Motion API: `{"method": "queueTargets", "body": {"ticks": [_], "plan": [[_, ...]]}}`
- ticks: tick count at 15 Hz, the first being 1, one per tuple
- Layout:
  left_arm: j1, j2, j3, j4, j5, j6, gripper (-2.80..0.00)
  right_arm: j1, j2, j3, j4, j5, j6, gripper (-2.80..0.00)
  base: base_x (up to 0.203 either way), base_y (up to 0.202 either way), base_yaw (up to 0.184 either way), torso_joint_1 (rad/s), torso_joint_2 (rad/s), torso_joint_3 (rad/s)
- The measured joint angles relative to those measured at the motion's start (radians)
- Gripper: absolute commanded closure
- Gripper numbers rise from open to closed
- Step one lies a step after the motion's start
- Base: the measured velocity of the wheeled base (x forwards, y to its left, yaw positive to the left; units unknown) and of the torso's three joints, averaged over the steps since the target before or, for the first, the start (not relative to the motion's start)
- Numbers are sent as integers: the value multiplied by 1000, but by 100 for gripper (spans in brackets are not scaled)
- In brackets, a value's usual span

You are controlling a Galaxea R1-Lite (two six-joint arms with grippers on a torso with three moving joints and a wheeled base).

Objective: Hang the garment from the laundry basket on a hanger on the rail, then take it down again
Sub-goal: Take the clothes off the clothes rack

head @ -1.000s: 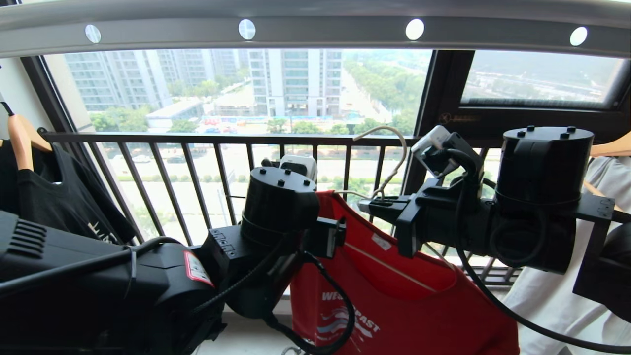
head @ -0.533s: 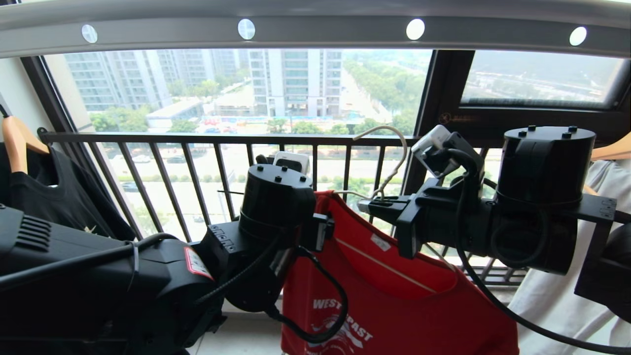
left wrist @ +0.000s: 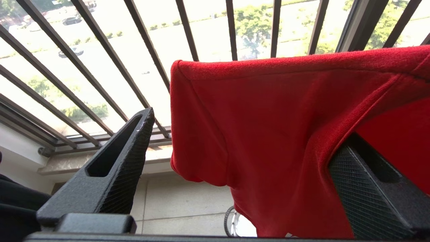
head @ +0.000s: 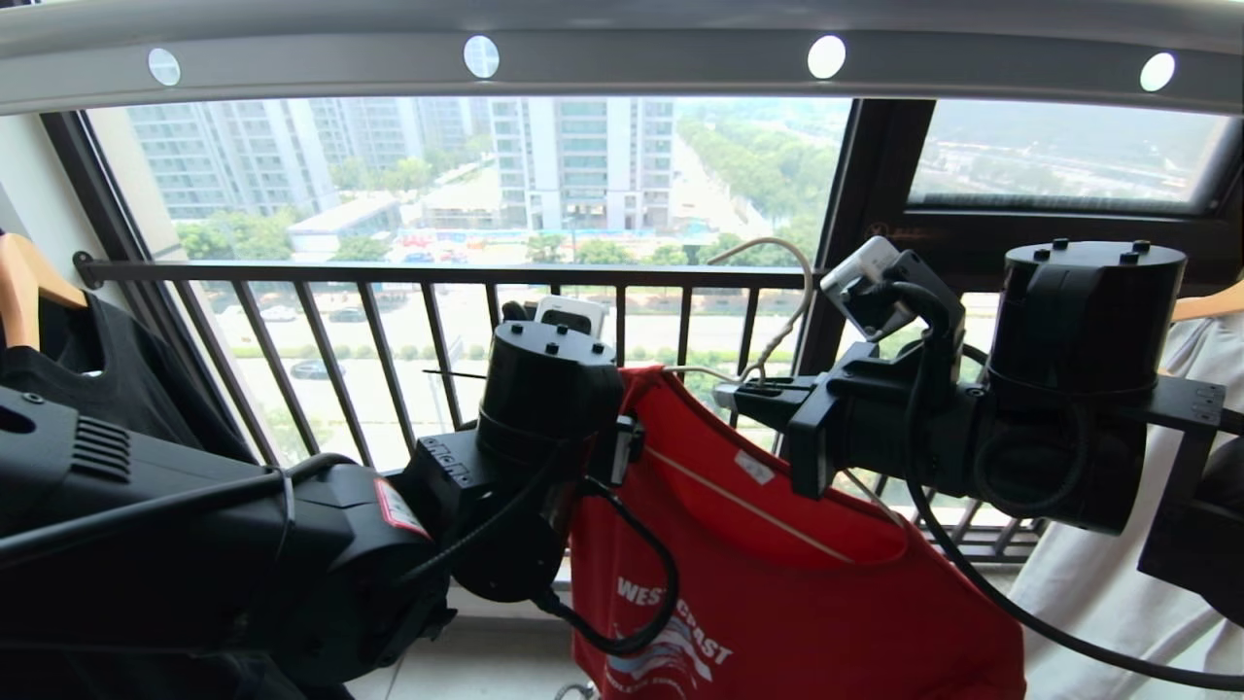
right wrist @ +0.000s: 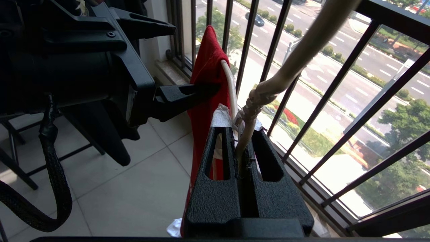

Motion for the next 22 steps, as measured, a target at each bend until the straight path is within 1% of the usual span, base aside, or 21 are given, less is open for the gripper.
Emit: {"method": "queueTargets", "body": {"ticks": [3,4,18,20,22], "plan": [[4,3,-5,1,11,1,-280,0,-3,2,0,-1,-1,0,0,0,0,0,0,0],[5,4,-6,1,11,0,0,0,-4,2,0,-1,-1,0,0,0,0,0,0,0],[-2,-35,-3,4,10,3,0,-20,15,-1,-1,-2,-4,0,0,0,0,0,0,0],[20,-42,-6,11,6,12,0,-29,17,-1,-1,-1,-5,0,0,0,0,0,0,0],[79,-34,-26,9,0,25,0,-35,17,-1,-1,-1,-7,0,0,0,0,0,0,0]]}}
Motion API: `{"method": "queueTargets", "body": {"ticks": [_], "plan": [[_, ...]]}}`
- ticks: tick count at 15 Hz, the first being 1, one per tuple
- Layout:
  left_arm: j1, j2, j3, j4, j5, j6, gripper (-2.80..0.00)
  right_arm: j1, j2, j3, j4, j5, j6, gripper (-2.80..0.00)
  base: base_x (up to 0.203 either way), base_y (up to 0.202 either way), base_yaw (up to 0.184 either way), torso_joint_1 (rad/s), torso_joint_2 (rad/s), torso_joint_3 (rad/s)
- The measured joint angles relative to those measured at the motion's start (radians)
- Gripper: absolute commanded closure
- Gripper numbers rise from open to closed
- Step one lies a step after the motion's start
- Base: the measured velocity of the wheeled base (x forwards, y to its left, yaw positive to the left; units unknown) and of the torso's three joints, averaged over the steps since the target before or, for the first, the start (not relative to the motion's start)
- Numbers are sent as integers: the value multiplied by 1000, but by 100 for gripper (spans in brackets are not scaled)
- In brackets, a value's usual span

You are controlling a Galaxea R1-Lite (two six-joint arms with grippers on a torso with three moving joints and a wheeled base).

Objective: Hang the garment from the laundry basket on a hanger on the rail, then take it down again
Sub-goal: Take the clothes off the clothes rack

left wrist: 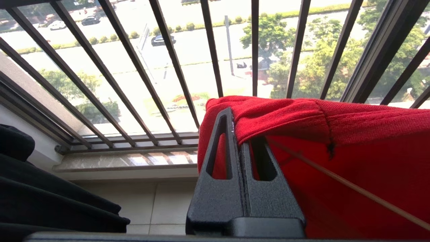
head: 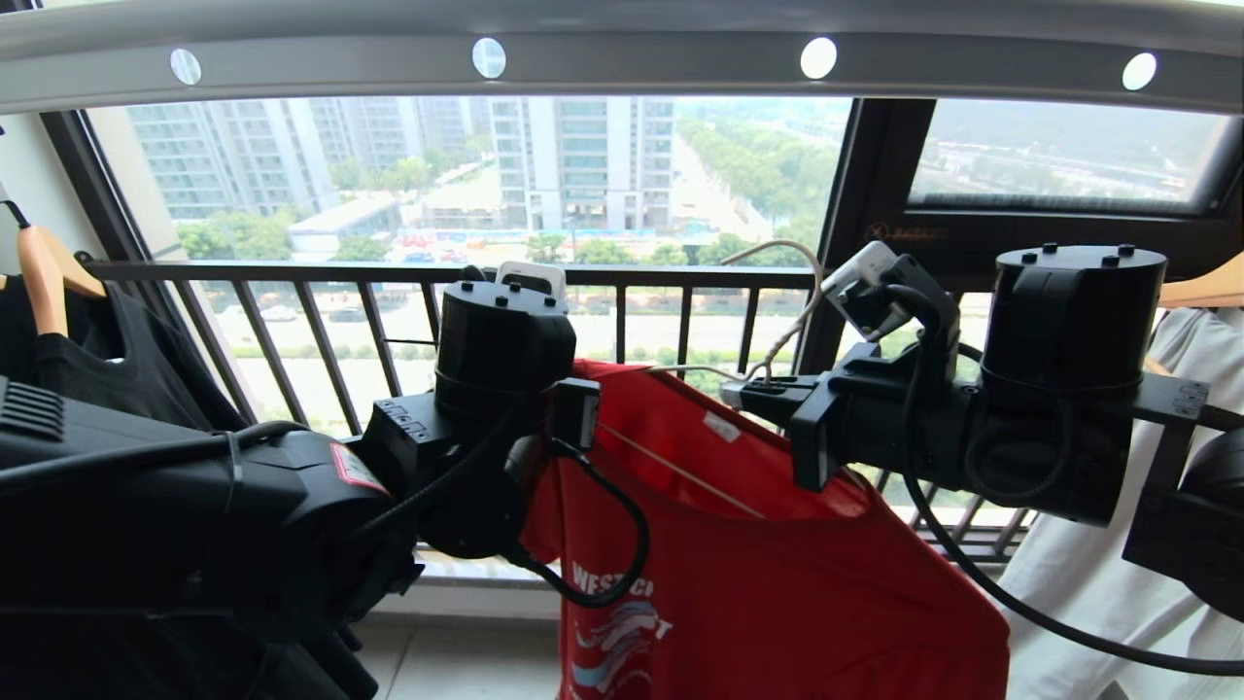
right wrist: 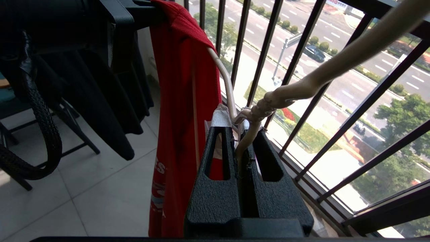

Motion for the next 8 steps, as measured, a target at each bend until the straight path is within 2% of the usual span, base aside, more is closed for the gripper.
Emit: {"method": "queueTargets", "body": {"ticks": [2,5,8], "plan": [[70,14,-21,1,-29,3,0,-2,-2,3,0,1,0,0,0,0,0,0,0,0],[180,25,-43,13,-138,4,0,-4,-4,4,0,1,0,0,0,0,0,0,0,0],[248,46,-53,36,-263,-8,0,-5,-5,5,0,1,0,0,0,0,0,0,0,0]]}}
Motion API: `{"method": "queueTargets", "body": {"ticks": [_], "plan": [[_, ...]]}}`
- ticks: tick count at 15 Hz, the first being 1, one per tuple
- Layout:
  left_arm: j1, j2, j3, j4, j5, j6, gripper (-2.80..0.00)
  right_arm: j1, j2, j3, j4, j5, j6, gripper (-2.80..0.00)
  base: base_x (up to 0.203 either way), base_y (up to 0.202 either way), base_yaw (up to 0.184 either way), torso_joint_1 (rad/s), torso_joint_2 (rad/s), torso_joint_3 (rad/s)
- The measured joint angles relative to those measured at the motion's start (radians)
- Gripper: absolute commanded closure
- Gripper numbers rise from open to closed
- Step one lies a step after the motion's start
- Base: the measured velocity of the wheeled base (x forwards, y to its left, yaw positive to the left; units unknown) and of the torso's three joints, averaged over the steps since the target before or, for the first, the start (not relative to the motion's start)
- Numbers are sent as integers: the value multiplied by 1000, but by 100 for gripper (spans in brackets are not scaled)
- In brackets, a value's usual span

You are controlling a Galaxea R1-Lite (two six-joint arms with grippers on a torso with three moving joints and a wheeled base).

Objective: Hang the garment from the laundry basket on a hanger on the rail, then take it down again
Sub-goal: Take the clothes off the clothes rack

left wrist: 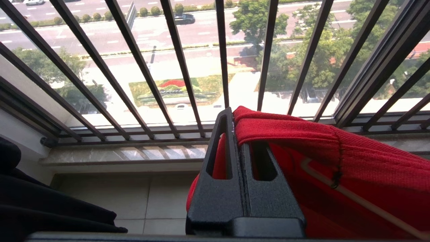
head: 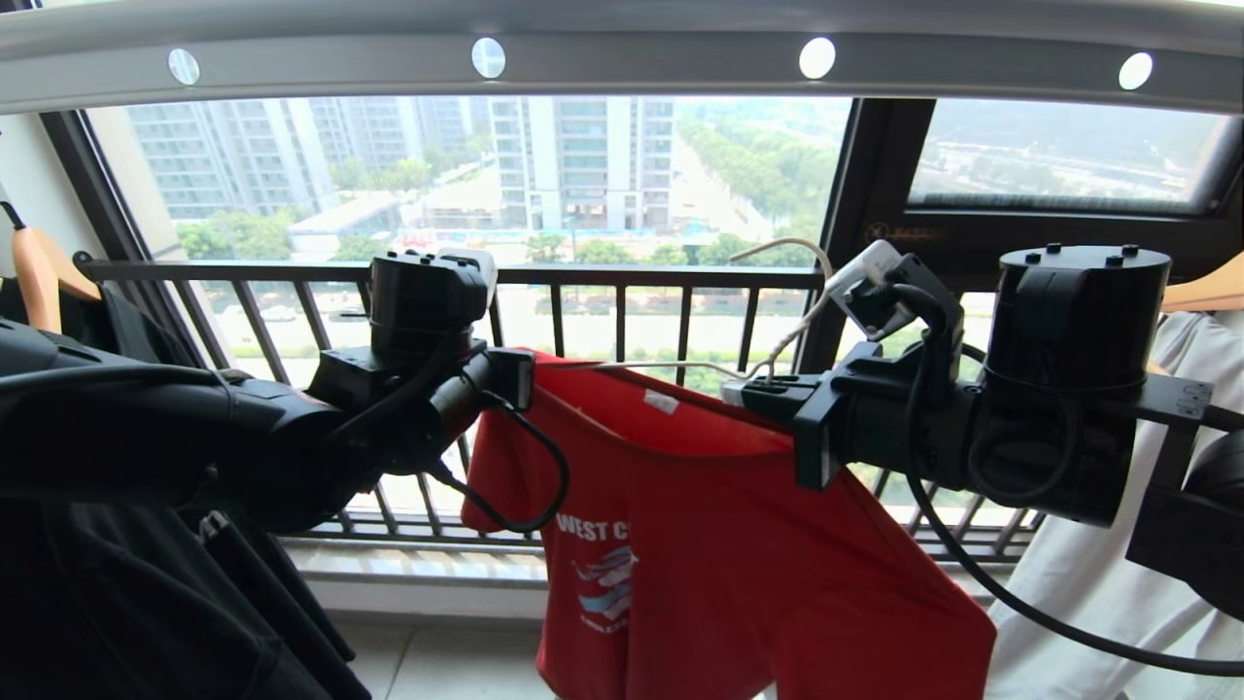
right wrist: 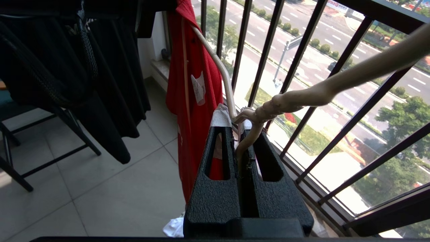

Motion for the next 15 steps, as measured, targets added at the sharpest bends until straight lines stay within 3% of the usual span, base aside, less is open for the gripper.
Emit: {"method": "queueTargets", "body": {"ticks": [7,11,15], "plan": [[108,-16,40,5,-434,-170,0,-4,2,-4,1,0,1,0,0,0,0,0,0,0],[211,-28,50,2,-690,-273,0,-9,3,-5,0,0,1,0,0,0,0,0,0,0],[296,-36,48,-2,-891,-392,0,-14,4,-6,0,0,2,0,0,0,0,0,0,0]]}}
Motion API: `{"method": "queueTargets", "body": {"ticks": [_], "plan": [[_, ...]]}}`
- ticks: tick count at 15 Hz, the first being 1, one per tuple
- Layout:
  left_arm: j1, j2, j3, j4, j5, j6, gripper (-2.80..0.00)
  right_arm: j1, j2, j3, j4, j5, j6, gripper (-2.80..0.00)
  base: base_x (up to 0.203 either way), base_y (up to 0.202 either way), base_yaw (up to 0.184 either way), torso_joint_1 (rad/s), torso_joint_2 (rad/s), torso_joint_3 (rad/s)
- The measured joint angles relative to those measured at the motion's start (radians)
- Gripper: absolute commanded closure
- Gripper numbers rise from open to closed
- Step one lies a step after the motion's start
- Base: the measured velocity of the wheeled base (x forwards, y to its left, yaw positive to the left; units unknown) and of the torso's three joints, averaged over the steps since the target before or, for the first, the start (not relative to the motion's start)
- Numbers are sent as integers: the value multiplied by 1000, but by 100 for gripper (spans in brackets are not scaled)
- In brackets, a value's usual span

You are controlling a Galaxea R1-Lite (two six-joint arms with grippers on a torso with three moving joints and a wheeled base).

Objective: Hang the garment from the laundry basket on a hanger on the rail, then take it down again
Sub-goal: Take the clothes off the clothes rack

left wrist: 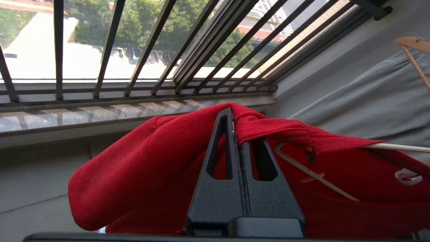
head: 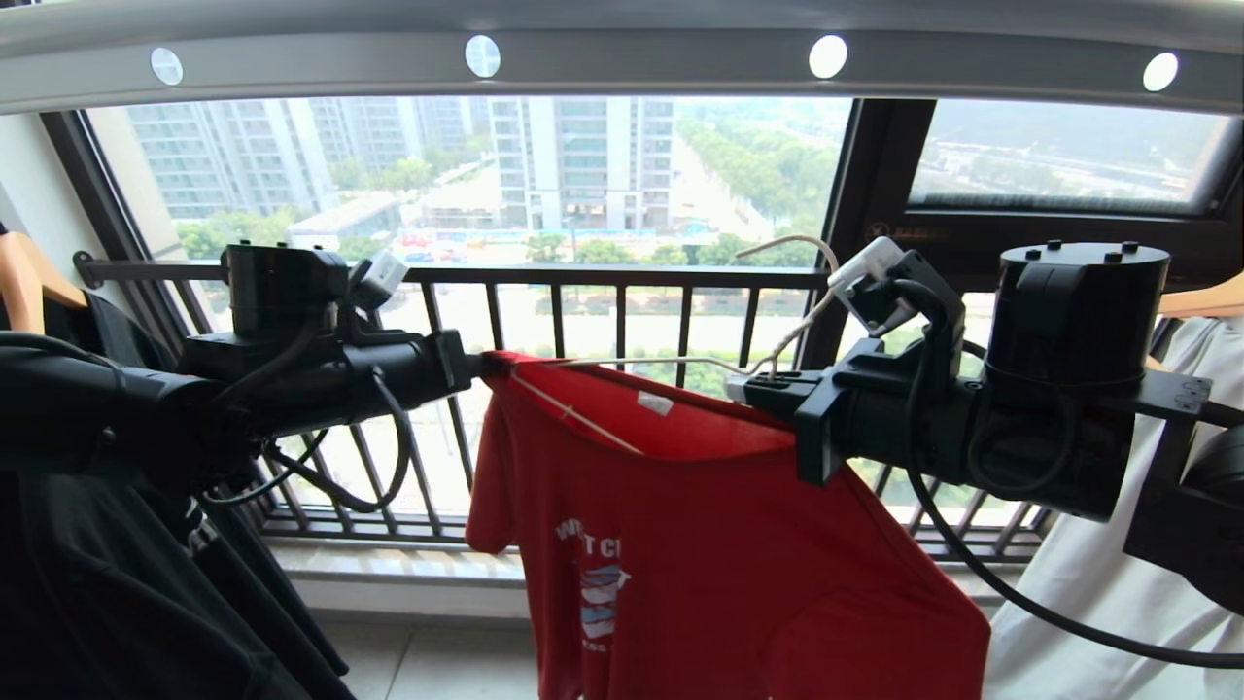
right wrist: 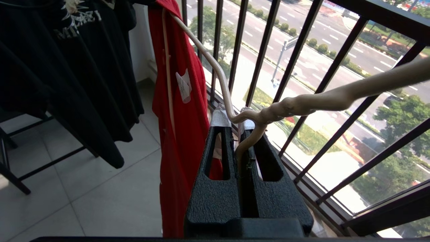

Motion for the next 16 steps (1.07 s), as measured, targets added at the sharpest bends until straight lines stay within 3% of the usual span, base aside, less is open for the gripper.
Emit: {"method": "queueTargets", "body": {"ticks": [2,5,9,16], "plan": [[22,0,-4,0,-63,-53,0,-2,0,-1,-1,0,0,0,0,0,0,0,0,0],[25,-7,-12,-4,-104,-153,0,-2,0,1,0,3,-1,0,0,0,0,0,0,0],[9,-5,-42,-7,-105,-250,0,4,0,6,0,7,-2,0,0,0,0,0,0,0],[-2,66,-78,-8,-86,-253,0,15,-2,8,1,9,-3,0,0,0,0,0,0,0]]}}
